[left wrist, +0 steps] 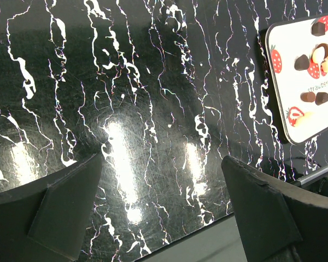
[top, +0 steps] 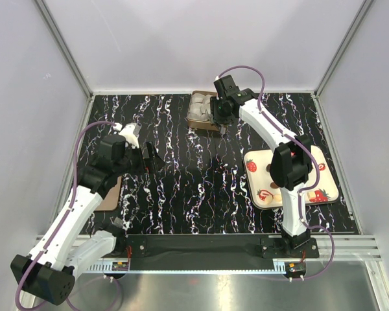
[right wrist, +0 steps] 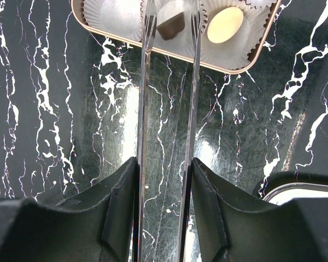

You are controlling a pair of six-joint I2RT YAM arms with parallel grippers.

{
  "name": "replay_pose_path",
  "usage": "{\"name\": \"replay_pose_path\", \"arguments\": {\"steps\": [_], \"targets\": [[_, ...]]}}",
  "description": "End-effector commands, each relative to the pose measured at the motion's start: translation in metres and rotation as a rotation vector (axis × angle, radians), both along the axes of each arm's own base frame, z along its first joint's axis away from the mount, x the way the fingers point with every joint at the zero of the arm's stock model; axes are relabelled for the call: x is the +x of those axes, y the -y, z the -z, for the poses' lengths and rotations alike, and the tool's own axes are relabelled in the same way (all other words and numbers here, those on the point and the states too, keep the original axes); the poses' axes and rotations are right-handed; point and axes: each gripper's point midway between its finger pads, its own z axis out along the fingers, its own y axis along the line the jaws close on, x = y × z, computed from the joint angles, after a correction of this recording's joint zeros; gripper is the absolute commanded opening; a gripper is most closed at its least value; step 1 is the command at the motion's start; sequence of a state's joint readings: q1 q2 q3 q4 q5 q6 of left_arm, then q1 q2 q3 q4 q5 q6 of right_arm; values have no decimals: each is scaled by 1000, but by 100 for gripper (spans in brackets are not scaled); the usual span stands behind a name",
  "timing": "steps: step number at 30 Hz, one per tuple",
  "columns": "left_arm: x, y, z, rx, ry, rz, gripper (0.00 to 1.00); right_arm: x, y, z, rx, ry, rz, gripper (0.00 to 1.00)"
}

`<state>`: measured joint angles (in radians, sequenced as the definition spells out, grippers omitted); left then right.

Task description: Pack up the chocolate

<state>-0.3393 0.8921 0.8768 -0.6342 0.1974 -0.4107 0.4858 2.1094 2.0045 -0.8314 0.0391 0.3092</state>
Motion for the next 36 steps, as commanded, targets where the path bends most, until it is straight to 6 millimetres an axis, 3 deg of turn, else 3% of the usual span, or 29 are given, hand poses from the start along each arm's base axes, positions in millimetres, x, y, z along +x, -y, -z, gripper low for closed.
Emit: {"name": "replay_pose_path", "arguments": {"steps": [1,4,9,11,12,13,14,15,17,18,19,20,21,23,25,26,27,30,36], "targets": [[8,0,-24,-14,86,-4,99,4,-12,-35,44,78,-31,49],[8,0,-27,-16,92,-2,99,3,-9,-41,34,79,-31,49],[8,0,-31,-14,99,1,99,-6,13,-84,-15,135,20,48],[7,0,-32,-17,102,1,99,-19,23,-101,-7,149,37,48],[7,0,-33,-21,107,0,99,-24,28,-106,-11,154,54,48],[6,0,-33,-21,107,2,99,-35,35,-96,-27,116,72,48],[6,0,-33,-25,107,3,99,-45,42,-107,-21,128,88,48],[5,1,-32,-25,107,5,99,-55,52,-92,-55,86,111,48],[4,1,-32,-29,106,4,99,-77,66,-98,-51,75,153,48],[4,1,-32,-32,107,6,99,-91,77,-77,-90,26,177,48],[3,1,-31,-33,108,7,99,-104,84,-86,-65,40,209,49],[2,2,-32,-39,109,11,99,-113,90,-80,-71,26,232,49],[2,2,-31,-40,105,12,99,-129,100,-58,-101,-26,257,50],[0,3,-31,-44,103,19,99,-152,112,-52,-90,-47,308,51],[-2,3,-30,-45,102,21,99,-187,133,-16,-141,-131,359,51],[-2,3,-30,-47,102,21,99,-189,133,-24,-112,-107,374,52],[-2,3,-30,-49,101,22,99,-202,141,-7,-133,-143,390,52],[-4,5,-29,-64,97,28,99,-223,155,-1,-115,-143,460,52],[-5,7,-27,-69,86,37,99,-236,169,14,-147,-155,516,53]]}}
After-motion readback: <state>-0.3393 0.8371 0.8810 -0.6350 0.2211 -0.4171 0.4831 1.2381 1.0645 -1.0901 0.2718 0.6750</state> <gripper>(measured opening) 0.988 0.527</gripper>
